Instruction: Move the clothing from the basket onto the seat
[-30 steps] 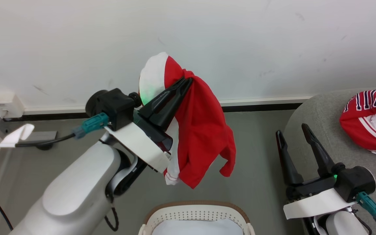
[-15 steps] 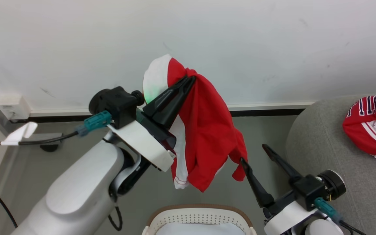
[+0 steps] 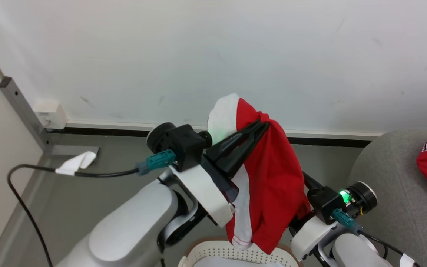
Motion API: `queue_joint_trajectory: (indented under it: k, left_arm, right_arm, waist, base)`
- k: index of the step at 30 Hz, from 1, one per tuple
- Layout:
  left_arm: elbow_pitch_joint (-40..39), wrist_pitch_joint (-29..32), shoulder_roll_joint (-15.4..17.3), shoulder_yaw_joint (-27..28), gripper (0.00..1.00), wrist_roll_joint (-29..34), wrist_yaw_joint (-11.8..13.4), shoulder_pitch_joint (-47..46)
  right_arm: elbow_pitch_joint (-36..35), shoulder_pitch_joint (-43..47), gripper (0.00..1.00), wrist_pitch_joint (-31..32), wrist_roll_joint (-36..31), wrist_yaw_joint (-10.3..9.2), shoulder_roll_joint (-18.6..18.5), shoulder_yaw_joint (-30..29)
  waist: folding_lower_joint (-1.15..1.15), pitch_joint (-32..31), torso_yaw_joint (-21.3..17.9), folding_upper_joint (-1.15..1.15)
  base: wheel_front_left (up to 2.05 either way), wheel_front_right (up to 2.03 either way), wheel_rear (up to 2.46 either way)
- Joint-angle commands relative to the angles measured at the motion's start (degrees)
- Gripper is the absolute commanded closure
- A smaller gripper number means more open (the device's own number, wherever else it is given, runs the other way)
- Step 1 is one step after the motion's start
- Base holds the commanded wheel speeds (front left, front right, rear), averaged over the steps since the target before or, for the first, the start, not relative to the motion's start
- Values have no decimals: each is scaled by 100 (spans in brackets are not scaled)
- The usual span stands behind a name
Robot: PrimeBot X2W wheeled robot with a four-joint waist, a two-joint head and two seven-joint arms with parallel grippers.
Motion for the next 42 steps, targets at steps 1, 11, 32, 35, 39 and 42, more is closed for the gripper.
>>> queue_joint_trajectory:
  k: [1, 11, 32, 35, 39, 42]
  left_arm:
    - [-18, 17, -39, -61, 100, 40, -9, 83]
    - [59, 51, -90, -219, 100, -9, 13, 207]
    - [147, -58, 108, -144, 100, -147, 122, 358]
    - [124, -46, 149, -163, 100, -148, 136, 392]
    - [104, -63, 192, -154, 100, -200, 155, 458]
    - [76, -124, 231, -39, 100, -272, 219, 448]
  right_arm:
    - [144, -87, 0, -82, 15, -13, 72, -19]
    - [477, -133, 100, -259, 474, -13, 197, 64]
    - [104, 79, 100, -265, 739, -13, 229, -359]
    - [26, 87, 100, -264, 780, -13, 229, -477]
    - [-84, 83, 100, -264, 871, -13, 232, -605]
    - [-155, 59, 100, -264, 873, -13, 231, -671]
  waist:
    - [0, -62, 118, 0]
    - [0, -180, 383, 0]
    - [0, -131, 227, 0]
    - [0, -100, 162, 0]
    - [0, -31, 58, 0]
    - [0, 29, -39, 0]
  base:
    - [0, 0, 0]
    - [0, 0, 0]
    - [0, 0, 0]
    - [0, 0, 0]
    - [0, 0, 0]
    - [0, 0, 0]
